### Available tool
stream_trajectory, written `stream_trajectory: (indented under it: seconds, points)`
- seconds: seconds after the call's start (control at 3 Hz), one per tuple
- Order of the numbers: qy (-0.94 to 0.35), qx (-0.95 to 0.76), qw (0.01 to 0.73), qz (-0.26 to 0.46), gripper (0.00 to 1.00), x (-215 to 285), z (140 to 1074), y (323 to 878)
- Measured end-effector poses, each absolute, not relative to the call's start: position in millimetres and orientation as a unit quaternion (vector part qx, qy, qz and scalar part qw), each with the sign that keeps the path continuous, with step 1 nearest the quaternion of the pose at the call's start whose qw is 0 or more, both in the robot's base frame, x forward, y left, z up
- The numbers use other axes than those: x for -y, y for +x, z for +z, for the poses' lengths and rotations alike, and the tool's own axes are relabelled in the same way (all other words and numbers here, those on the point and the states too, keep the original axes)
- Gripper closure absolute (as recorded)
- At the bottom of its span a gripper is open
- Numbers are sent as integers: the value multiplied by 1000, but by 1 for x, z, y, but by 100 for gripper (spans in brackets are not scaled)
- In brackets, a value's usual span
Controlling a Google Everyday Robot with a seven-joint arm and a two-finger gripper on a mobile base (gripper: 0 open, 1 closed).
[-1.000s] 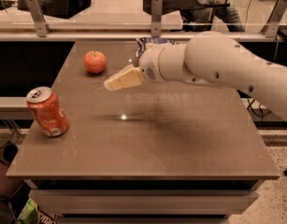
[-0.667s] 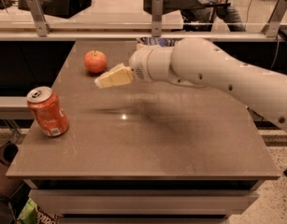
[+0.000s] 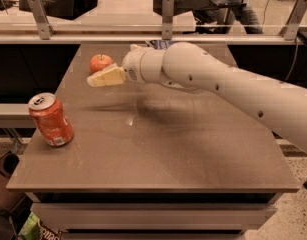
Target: Pick apple
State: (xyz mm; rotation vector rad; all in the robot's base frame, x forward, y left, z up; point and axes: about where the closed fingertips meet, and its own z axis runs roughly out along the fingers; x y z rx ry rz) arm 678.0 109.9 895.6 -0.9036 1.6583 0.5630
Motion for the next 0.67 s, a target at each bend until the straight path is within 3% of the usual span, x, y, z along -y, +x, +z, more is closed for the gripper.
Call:
stream_trajectory:
  seconds: [0.67]
  points:
    - [-384,-704,541,253,0,-140,882,700]
